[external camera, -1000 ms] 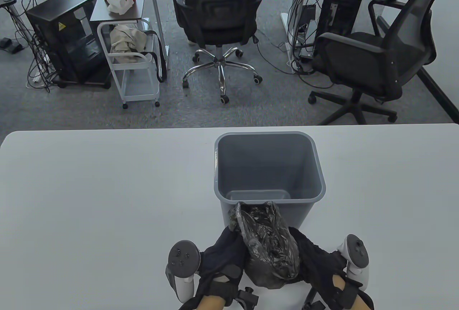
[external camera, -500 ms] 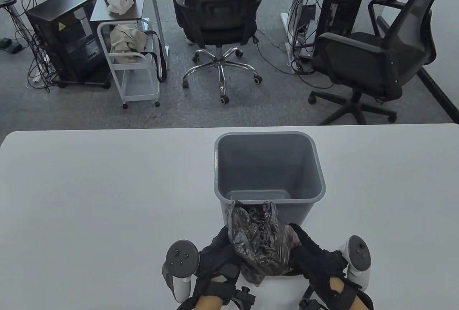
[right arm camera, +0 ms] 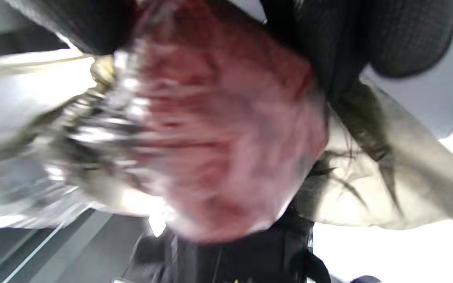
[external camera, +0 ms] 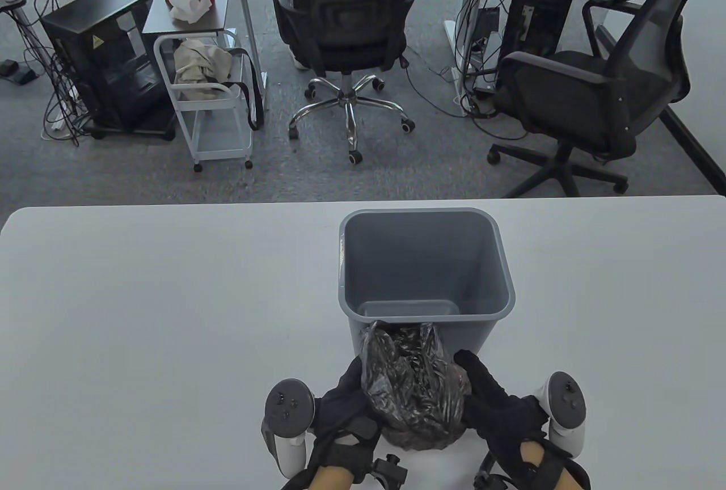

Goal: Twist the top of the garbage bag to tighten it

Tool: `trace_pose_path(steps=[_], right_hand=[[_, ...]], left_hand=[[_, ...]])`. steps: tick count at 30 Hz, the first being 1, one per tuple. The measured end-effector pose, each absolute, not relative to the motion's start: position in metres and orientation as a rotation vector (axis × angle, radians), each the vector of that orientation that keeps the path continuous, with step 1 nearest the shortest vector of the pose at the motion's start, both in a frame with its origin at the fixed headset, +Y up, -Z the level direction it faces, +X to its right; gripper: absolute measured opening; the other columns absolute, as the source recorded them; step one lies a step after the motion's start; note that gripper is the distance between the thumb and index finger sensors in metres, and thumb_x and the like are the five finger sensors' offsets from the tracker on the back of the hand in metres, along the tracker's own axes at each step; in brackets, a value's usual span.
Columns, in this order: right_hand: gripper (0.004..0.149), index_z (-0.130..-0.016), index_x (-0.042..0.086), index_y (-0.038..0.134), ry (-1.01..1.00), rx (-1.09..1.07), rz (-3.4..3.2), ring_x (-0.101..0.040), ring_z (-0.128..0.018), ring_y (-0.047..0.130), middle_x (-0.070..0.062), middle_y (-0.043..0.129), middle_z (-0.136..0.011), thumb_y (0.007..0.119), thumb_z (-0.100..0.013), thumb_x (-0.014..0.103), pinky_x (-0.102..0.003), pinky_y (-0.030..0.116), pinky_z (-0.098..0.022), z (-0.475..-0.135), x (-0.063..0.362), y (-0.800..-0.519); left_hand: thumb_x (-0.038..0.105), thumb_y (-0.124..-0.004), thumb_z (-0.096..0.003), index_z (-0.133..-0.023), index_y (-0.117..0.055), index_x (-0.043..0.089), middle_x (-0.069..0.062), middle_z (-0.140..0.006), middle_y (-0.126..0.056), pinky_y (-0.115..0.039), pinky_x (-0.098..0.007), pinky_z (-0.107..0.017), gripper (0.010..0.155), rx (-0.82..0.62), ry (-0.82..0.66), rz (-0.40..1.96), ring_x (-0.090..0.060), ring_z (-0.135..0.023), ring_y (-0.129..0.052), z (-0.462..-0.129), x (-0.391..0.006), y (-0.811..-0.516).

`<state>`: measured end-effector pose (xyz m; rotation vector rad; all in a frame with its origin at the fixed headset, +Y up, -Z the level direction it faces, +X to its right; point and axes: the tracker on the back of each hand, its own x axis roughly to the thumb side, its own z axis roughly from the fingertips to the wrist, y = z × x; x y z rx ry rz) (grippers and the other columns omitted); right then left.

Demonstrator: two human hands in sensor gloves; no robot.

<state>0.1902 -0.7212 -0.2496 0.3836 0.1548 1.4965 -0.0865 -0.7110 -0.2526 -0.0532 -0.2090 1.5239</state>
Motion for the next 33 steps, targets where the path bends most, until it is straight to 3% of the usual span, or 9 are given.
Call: trace_pose_path(steps=[3, 8, 11, 14, 21, 26, 28, 31, 33], right_hand=[[0.088, -0.097, -0.004, 0.032, 0.218, 0.338, 1.434, -0.046, -0.050, 0.099, -0.034, 0.075, -0.078, 0.068, -0.047, 0.059, -0.054, 0.087, -0.032, -0.252, 0.194, -0.727], [0.083, -0.096, -0.005, 0.036, 0.235, 0.314, 1.423, -0.043, -0.044, 0.103, -0.034, 0.078, -0.075, 0.066, -0.048, 0.056, -0.052, 0.090, -0.028, -0.252, 0.194, -0.730], [0.088, -0.098, -0.002, 0.033, 0.243, 0.360, 1.453, -0.046, -0.053, 0.097, -0.033, 0.072, -0.082, 0.068, -0.047, 0.061, -0.056, 0.085, -0.034, -0.251, 0.191, -0.727], [0.098, -0.101, 0.003, 0.023, 0.213, 0.470, 1.506, -0.055, -0.073, 0.077, -0.032, 0.049, -0.095, 0.073, -0.045, 0.066, -0.065, 0.071, -0.047, -0.251, 0.187, -0.721], [0.083, -0.096, -0.004, 0.030, 0.204, 0.259, 1.393, -0.045, -0.050, 0.099, -0.035, 0.069, -0.082, 0.069, -0.048, 0.052, -0.051, 0.089, -0.031, -0.254, 0.199, -0.731], [0.081, -0.096, -0.005, 0.034, 0.250, 0.250, 1.404, -0.043, -0.044, 0.103, -0.035, 0.073, -0.079, 0.066, -0.049, 0.053, -0.050, 0.091, -0.027, -0.253, 0.199, -0.735], [0.083, -0.097, -0.003, 0.033, 0.261, 0.281, 1.428, -0.044, -0.048, 0.100, -0.034, 0.070, -0.082, 0.065, -0.049, 0.056, -0.052, 0.089, -0.030, -0.251, 0.195, -0.734], [0.097, -0.102, 0.007, 0.020, 0.233, 0.424, 1.496, -0.059, -0.076, 0.067, -0.035, 0.035, -0.097, 0.070, -0.046, 0.068, -0.069, 0.066, -0.047, -0.250, 0.189, -0.727], [0.099, -0.102, 0.009, 0.014, 0.251, 0.502, 1.530, -0.057, -0.080, 0.065, -0.033, 0.028, -0.099, 0.071, -0.046, 0.067, -0.068, 0.065, -0.051, -0.251, 0.186, -0.724]], left_hand=[[0.051, -0.074, -0.0529, -0.099, -0.077, 0.037, -0.001, -0.111, -0.065, -0.071, -0.057, -0.061, 0.048, -0.134, -0.322, 1.609, -0.035, -0.100, -0.068, -0.254, -0.082, -0.710], [0.051, -0.074, -0.0526, -0.098, -0.077, 0.037, -0.002, -0.099, -0.085, -0.087, -0.050, -0.045, 0.048, -0.080, -0.313, 1.572, -0.032, -0.081, -0.093, -0.253, -0.081, -0.707], [0.049, -0.074, -0.0520, -0.096, -0.079, 0.034, -0.003, -0.092, -0.091, -0.093, -0.043, -0.033, 0.047, 0.020, -0.172, 1.536, -0.028, -0.069, -0.102, -0.250, -0.088, -0.708], [0.049, -0.074, -0.0518, -0.096, -0.078, 0.033, -0.003, -0.089, -0.092, -0.094, -0.042, -0.030, 0.047, 0.033, -0.117, 1.549, -0.027, -0.064, -0.105, -0.249, -0.089, -0.711], [0.056, -0.071, -0.0541, -0.105, -0.067, 0.041, 0.001, -0.105, -0.077, -0.072, -0.058, -0.058, 0.053, -0.145, -0.366, 1.669, -0.032, -0.098, -0.072, -0.251, -0.078, -0.704], [0.049, -0.075, -0.0518, -0.097, -0.078, 0.033, 0.001, -0.083, -0.098, -0.088, -0.049, -0.040, 0.048, 0.003, -0.225, 1.551, -0.027, -0.072, -0.100, -0.249, -0.084, -0.702], [0.047, -0.076, -0.0506, -0.094, -0.080, 0.030, 0.002, -0.077, -0.102, -0.090, -0.047, -0.037, 0.047, 0.079, -0.157, 1.498, -0.025, -0.065, -0.104, -0.247, -0.087, -0.701], [0.046, -0.076, -0.0500, -0.093, -0.080, 0.028, 0.002, -0.073, -0.103, -0.091, -0.046, -0.036, 0.047, 0.115, -0.109, 1.502, -0.023, -0.062, -0.106, -0.245, -0.092, -0.700], [0.046, -0.077, -0.0498, -0.093, -0.080, 0.027, 0.002, -0.072, -0.103, -0.091, -0.045, -0.036, 0.047, 0.115, -0.100, 1.511, -0.023, -0.062, -0.106, -0.245, -0.093, -0.701]])
